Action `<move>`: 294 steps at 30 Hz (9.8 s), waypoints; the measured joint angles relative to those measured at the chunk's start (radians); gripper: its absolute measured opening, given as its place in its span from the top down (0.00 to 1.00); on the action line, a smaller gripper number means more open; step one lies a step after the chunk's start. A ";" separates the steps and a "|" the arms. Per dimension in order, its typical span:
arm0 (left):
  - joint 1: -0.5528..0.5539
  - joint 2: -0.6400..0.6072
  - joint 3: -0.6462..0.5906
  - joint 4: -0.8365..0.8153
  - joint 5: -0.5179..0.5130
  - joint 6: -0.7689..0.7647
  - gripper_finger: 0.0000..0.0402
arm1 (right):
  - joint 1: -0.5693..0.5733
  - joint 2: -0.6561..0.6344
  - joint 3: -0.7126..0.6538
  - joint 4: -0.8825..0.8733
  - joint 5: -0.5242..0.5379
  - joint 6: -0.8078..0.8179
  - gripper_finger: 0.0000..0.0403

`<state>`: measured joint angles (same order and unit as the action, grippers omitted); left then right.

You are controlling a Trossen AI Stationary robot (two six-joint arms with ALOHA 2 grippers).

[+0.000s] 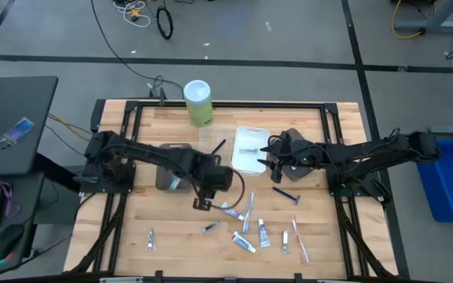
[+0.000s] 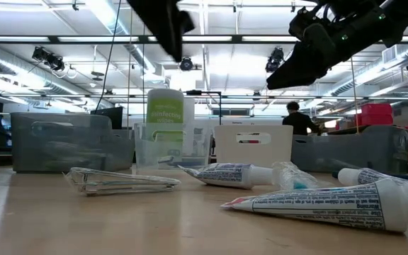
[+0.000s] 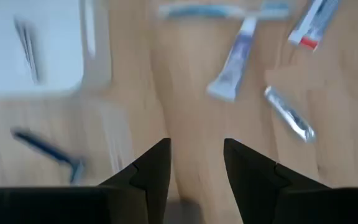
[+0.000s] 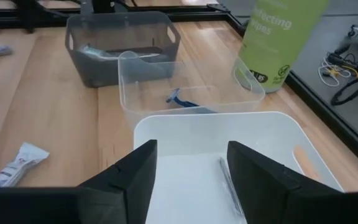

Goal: Pick & Place Travel size toiletries
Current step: Put the blue razor into the transparent bin, then put the silver nail cutter into the white bin

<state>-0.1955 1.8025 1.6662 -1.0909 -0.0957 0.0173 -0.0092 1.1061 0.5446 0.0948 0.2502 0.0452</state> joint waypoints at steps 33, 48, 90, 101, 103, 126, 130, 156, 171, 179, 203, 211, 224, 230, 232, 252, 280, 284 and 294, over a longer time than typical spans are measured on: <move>0.258 -0.424 -0.870 1.423 -0.117 -0.070 0.61 | 0.305 0.400 0.409 -0.761 -0.096 0.411 0.53; 0.256 -0.424 -0.869 1.383 -0.121 -0.066 0.61 | 0.223 0.605 0.427 -0.939 -0.135 0.573 0.53; 0.256 -0.424 -0.869 1.376 -0.121 -0.121 0.61 | 0.184 0.360 0.564 -0.663 0.190 0.267 0.92; 0.255 -0.424 -0.869 1.398 -0.119 -0.137 0.61 | 0.041 0.382 0.561 -0.170 -0.036 0.052 0.88; 0.254 -0.424 -0.869 1.413 -0.109 -0.136 0.61 | 0.034 0.388 0.556 -0.138 -0.061 0.042 0.88; 0.250 -0.423 -0.868 1.396 -0.060 -0.133 0.61 | 0.019 0.384 0.529 -0.065 0.105 -0.035 0.88; 0.252 -0.423 -0.868 1.400 -0.072 -0.131 0.61 | 0.009 0.384 0.529 0.033 0.013 -0.031 0.88; 0.251 -0.424 -0.868 1.511 -0.045 -0.138 0.90 | 0.009 0.385 0.529 0.093 -0.046 -0.037 0.86; 0.263 -0.424 -0.869 1.146 -0.334 -0.434 0.89 | 0.009 0.386 0.530 -0.273 0.133 0.093 0.56; 0.321 -0.424 -0.869 0.946 -0.343 -0.609 0.85 | 0.011 0.386 0.530 -0.429 0.133 0.201 0.48; 0.357 -0.228 -0.869 1.099 -0.158 -0.654 0.82 | 0.011 0.386 0.529 -0.483 0.013 0.203 0.57; 0.356 -0.228 -0.869 1.105 -0.144 -0.629 0.73 | 0.014 0.386 0.529 -0.505 -0.126 0.252 0.60; 0.326 -0.234 -0.869 1.415 -0.140 -0.395 0.67 | 0.115 0.386 0.529 -0.596 -0.267 0.289 0.68; 0.288 -0.234 -0.869 1.533 -0.006 -0.319 0.67 | 0.185 0.386 0.529 -0.602 -0.339 0.267 0.69; 0.265 -0.234 -0.869 1.527 0.040 -0.323 0.67 | 0.210 0.386 0.529 -0.604 -0.339 0.234 0.68; -0.228 -0.230 -0.869 1.302 -0.173 -0.545 0.59 | 0.254 0.386 0.529 -0.509 -0.277 0.069 0.62; -0.444 0.119 -0.798 1.284 -0.368 -0.713 0.52 | 0.260 0.385 0.528 -0.441 -0.277 0.116 0.60; -0.443 0.112 -0.799 1.272 -0.378 -0.683 0.66 | 0.260 0.385 0.528 -0.427 -0.189 0.073 0.59; -0.407 -0.010 -0.705 1.104 -0.465 -0.479 0.84 | 0.260 0.342 0.528 -0.586 -0.175 0.001 0.67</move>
<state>-0.6024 1.7927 0.9614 0.0128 -0.5606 -0.4622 0.2511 1.4484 1.0729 -0.4910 0.0753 0.0462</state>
